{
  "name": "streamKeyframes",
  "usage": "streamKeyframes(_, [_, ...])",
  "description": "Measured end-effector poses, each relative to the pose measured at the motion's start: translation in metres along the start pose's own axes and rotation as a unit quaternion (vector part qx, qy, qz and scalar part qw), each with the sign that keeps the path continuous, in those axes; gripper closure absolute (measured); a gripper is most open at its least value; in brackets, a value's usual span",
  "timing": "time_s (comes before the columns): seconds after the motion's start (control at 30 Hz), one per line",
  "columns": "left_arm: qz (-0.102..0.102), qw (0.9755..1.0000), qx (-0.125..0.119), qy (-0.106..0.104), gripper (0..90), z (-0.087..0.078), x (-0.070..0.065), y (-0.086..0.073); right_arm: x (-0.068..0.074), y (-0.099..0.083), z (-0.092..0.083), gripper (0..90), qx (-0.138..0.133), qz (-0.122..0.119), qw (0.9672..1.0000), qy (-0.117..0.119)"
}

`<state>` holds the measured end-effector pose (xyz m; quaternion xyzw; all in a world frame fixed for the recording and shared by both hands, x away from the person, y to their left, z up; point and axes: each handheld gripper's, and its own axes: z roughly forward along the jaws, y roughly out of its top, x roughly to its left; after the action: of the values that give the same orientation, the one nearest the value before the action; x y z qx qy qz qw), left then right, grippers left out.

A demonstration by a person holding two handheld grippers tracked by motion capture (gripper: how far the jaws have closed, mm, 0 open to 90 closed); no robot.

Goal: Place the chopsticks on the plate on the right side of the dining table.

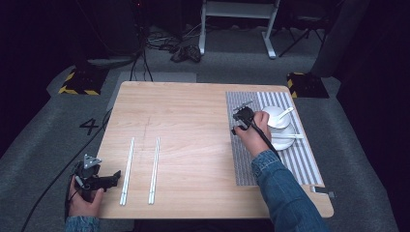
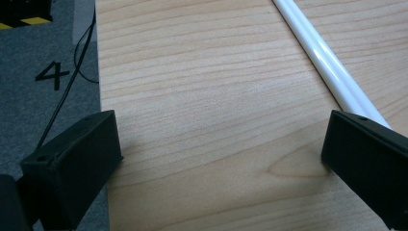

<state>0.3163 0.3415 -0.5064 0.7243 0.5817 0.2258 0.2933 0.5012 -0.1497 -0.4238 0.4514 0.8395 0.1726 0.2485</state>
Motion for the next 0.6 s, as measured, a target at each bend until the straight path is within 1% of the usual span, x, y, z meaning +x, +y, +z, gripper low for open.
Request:
streamKeyframes(0.1, [0.0, 1.0, -0.001, 0.0, 0.2, 0.0, 0.0, 0.0, -0.003, -0.001, 0.002, 34.1, 0.007, 0.004, 0.9999, -0.01])
streamKeyframes(0.17, [0.0, 1.0, -0.001, 0.0, 0.2, 0.0, 0.0, 0.0, -0.006, -0.002, 0.007, 34.0, 0.014, 0.013, 0.9997, -0.015])
streamKeyframes(0.3, [0.0, 1.0, -0.001, -0.001, 0.2, 0.0, 0.0, 0.0, -0.007, -0.003, 0.016, 34.3, 0.019, 0.025, 0.9994, -0.012])
streamKeyframes(0.47, [0.001, 1.0, -0.001, -0.002, 0.2, 0.0, 0.0, 0.0, -0.007, -0.003, 0.022, 34.3, 0.026, 0.029, 0.9992, -0.014])
streamKeyframes(0.6, [0.001, 1.0, -0.001, -0.002, 0.2, 0.0, 0.0, 0.0, -0.007, -0.004, 0.023, 34.2, 0.032, 0.03, 0.9989, -0.017])
